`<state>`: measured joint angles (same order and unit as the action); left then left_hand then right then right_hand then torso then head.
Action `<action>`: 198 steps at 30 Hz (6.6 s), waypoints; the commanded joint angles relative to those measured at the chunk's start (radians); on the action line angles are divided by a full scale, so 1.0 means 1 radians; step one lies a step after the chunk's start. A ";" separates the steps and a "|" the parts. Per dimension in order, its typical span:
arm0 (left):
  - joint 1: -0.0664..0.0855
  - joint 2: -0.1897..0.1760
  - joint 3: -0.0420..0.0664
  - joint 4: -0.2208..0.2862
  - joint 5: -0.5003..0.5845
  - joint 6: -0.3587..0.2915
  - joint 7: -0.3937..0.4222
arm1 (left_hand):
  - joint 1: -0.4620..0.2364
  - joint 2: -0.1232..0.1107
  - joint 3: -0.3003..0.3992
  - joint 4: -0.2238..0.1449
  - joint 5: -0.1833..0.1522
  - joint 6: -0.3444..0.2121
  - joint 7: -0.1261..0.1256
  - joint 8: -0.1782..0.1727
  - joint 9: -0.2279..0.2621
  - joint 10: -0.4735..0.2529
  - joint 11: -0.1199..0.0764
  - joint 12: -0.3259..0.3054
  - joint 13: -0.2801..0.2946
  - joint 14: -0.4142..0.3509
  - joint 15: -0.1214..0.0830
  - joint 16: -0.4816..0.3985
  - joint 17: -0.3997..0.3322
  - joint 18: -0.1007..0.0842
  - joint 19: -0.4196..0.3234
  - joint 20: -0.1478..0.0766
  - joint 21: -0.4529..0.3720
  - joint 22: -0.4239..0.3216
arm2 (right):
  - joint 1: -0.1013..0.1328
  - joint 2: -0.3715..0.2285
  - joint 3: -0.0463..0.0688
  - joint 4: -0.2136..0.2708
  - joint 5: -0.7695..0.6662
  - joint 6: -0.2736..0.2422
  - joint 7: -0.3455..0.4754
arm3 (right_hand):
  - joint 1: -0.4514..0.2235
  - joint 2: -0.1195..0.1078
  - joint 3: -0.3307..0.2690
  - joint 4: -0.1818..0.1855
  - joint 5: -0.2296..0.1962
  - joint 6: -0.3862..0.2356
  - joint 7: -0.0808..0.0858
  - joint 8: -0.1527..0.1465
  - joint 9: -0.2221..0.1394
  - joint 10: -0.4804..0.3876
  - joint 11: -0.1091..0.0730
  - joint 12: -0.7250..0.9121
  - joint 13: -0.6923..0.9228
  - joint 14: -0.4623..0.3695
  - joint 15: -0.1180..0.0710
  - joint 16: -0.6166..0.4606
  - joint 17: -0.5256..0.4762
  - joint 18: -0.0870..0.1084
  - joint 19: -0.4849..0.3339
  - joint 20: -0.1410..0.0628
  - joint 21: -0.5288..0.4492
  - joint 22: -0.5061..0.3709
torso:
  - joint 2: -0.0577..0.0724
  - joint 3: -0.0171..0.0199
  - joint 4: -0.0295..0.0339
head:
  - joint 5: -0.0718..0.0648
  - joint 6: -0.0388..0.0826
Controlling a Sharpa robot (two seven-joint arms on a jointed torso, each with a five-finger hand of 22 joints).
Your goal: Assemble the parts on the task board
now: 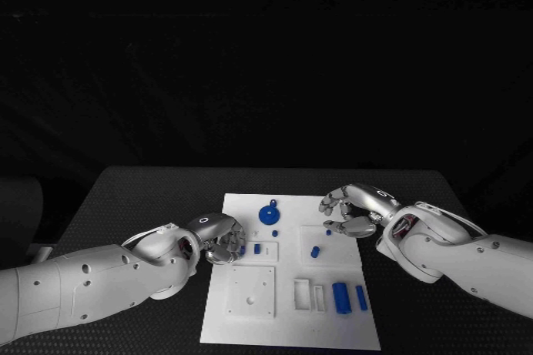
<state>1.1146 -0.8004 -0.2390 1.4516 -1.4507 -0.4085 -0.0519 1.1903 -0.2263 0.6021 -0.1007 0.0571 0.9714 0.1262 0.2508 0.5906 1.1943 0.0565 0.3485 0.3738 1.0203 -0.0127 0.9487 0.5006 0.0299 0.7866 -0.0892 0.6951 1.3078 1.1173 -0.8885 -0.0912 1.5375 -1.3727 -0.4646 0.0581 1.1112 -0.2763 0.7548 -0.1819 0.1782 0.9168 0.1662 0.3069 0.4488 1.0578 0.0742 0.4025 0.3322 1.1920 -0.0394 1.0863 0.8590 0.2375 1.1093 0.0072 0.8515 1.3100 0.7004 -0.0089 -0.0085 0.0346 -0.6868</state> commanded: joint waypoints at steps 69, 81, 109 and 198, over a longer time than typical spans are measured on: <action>-0.003 0.007 -0.002 -0.005 -0.062 0.013 -0.036 | 0.010 0.085 -0.014 0.037 -0.002 0.005 0.002 -0.014 -0.024 0.002 -0.002 -0.016 0.014 0.001 -0.007 -0.003 0.018 -0.016 0.009 -0.028 -0.029 0.019 | 0.000 -0.003 0.000 0.000 0.008 0.017 0.007 | -0.013 -0.008 -0.003 0.018 0.018 -0.008 -0.002 0.007 -0.004 0.016 0.001 -0.015 -0.014 -0.002 0.003 0.010 -0.007 0.024 0.005 -0.002 -0.013 0.007 | 0.000 -0.0007 0.0001 | 0.001 -0.004; -0.003 0.005 -0.002 -0.002 -0.057 0.024 -0.027 | 0.026 0.069 -0.013 0.025 -0.003 0.010 0.001 -0.012 -0.027 -0.001 -0.001 -0.019 0.015 -0.002 -0.006 -0.006 0.019 -0.017 0.008 -0.027 -0.031 0.020 | 0.000 -0.003 0.000 -0.001 0.009 0.021 0.006 | -0.015 -0.009 -0.004 0.019 0.020 -0.008 -0.001 0.007 -0.004 0.016 0.001 -0.016 -0.015 -0.003 0.003 0.010 -0.007 0.024 0.005 -0.002 -0.014 0.007 | 0.000 -0.0007 0.0006 | 0.002 -0.007; -0.003 0.009 -0.002 -0.005 -0.051 0.048 -0.041 | 0.016 0.110 -0.008 0.056 -0.003 -0.012 0.011 -0.027 -0.043 -0.005 0.001 -0.024 0.017 -0.003 -0.005 -0.007 0.024 -0.019 0.008 -0.026 -0.037 0.020 | 0.000 -0.003 0.000 -0.003 0.015 0.025 0.007 | -0.021 -0.007 -0.007 0.024 0.022 -0.009 -0.001 0.007 -0.005 0.017 0.002 -0.018 -0.017 -0.004 0.004 0.010 -0.008 0.024 0.005 -0.001 -0.015 0.007 | 0.000 -0.0001 0.0000 | 0.001 -0.007; -0.002 -0.012 -0.001 0.014 -0.049 0.080 -0.035 | 0.001 0.178 -0.019 0.102 -0.004 -0.014 0.012 -0.023 -0.062 -0.022 0.009 -0.036 0.023 -0.024 0.005 -0.014 0.034 -0.023 -0.015 -0.017 -0.057 0.020 | 0.000 -0.001 0.000 -0.013 0.023 0.044 0.005 | -0.028 -0.006 -0.011 0.028 0.027 -0.012 0.000 0.006 -0.007 0.015 0.003 -0.022 -0.022 -0.006 0.005 0.011 -0.011 0.024 0.005 -0.001 -0.020 0.008 | 0.000 -0.0002 -0.0003 | 0.006 -0.015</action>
<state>1.1155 -0.8132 -0.2373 1.4636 -1.5024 -0.3671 -0.0843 1.1907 -0.0562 0.5835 -0.0058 0.0491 0.9540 0.1367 0.2298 0.5308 1.1807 0.0641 0.3166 0.3960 1.0021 -0.0084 0.9409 0.5341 0.0154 0.7772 -0.0840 0.6425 1.3075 1.1174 -0.8899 -0.0912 1.5240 -1.3489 -0.4340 0.0574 1.0953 -0.2843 0.7453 -0.1584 0.2015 0.9097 0.1664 0.3098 0.4431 1.0646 0.0789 0.3869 0.3110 1.1895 -0.0363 1.0937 0.8488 0.2377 1.1145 0.0127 0.8364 1.3098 0.7003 -0.0090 -0.0089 0.0422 -0.7004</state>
